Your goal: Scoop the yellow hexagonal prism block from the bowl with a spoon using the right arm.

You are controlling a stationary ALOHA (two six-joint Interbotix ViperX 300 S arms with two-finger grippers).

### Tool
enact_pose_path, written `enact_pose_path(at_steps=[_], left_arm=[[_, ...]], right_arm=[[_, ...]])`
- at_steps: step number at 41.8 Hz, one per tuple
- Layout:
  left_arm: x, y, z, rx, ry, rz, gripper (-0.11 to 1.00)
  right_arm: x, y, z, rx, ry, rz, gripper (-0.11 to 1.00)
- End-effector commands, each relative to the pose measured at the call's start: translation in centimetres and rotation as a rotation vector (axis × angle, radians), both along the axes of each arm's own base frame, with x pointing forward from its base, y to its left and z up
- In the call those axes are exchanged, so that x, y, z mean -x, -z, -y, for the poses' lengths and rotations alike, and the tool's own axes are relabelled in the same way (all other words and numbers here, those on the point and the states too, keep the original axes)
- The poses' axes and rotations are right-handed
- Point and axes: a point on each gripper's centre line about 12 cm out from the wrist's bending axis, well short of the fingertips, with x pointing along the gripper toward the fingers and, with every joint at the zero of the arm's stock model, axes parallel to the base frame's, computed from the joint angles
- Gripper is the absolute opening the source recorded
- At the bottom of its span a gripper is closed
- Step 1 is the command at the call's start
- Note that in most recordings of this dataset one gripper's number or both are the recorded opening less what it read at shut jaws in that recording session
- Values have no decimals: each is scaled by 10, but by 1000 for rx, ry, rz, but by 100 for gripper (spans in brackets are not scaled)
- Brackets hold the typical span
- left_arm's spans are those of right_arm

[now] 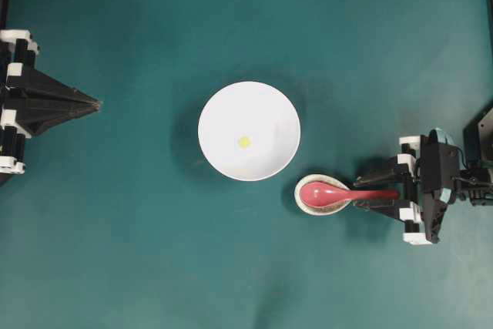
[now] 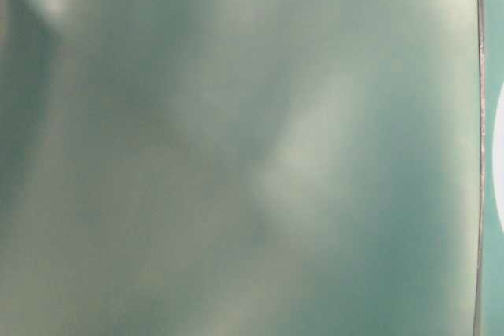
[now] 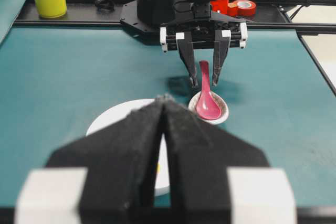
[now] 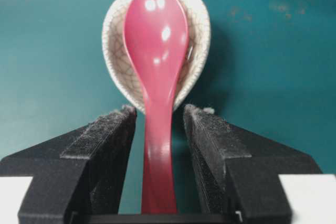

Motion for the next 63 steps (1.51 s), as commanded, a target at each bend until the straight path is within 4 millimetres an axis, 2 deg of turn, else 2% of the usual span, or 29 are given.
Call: enact_pose_path(at_steps=[1, 30, 35, 40, 52, 63], left_arm=[[-2, -2, 0, 0, 2, 3, 1], [-2, -2, 0, -1, 1, 3, 1], [-2, -1, 0, 0, 0, 0, 1], [-2, -1, 0, -1, 0, 0, 1], [-2, -1, 0, 0, 0, 0, 1], [-2, -1, 0, 0, 0, 0, 1]], right_arm=[[-3, -4, -2, -9, 2, 19, 48], [-4, 0, -2, -5, 3, 5, 47], [-3, 1, -3, -7, 1, -2, 38], [-2, 3, -3, -8, -3, -19, 21], [-3, 3, -5, -14, -9, -33, 20], [-2, -5, -5, -32, -9, -4, 18]])
